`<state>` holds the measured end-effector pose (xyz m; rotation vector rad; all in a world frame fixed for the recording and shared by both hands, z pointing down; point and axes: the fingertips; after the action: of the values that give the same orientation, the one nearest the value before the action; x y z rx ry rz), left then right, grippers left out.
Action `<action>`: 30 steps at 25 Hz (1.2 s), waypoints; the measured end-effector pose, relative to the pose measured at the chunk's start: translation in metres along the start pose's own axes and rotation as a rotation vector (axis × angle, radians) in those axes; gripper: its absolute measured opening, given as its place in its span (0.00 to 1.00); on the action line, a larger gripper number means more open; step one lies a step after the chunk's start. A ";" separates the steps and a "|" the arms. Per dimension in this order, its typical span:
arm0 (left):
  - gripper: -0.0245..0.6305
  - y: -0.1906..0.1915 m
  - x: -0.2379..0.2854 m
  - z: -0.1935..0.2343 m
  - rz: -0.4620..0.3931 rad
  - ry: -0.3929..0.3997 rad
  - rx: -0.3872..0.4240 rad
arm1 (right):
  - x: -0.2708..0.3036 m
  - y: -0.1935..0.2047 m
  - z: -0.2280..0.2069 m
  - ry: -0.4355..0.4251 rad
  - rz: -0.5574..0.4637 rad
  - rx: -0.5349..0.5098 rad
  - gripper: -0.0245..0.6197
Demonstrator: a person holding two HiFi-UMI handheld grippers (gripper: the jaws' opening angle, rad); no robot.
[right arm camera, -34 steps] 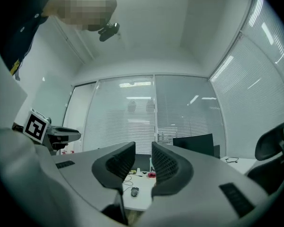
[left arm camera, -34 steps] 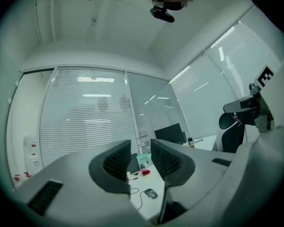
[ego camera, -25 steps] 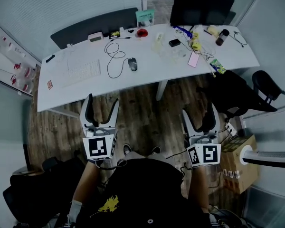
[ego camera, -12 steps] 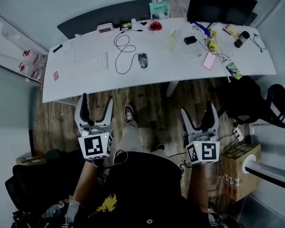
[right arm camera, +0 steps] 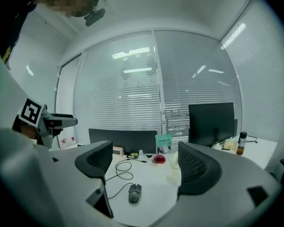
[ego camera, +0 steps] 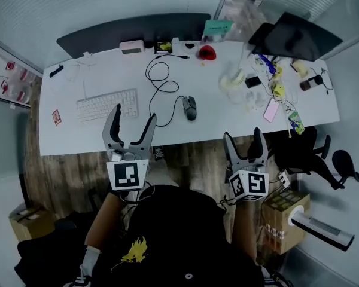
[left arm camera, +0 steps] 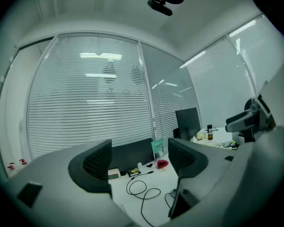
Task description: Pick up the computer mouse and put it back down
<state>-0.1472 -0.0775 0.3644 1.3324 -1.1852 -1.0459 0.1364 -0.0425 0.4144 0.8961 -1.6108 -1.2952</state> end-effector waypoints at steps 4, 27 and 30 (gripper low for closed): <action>0.59 0.034 0.072 0.036 0.046 0.067 0.021 | 0.093 0.027 0.017 0.017 0.123 -0.021 0.71; 0.59 0.308 0.151 -0.011 0.703 0.075 -0.084 | 0.267 0.331 0.014 -0.044 0.741 0.040 0.68; 0.59 0.316 0.150 -0.017 0.719 0.092 -0.075 | 0.272 0.339 0.015 -0.048 0.754 0.042 0.66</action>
<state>-0.1419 -0.2211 0.6835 0.7769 -1.3866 -0.4936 0.0155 -0.2156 0.7947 0.2185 -1.7682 -0.7501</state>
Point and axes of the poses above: the fingertips, and each gripper's own axes: x forward along the fingers, z to its left, y out of its underside, and after that the axes turned 7 degrees about -y, right-handed
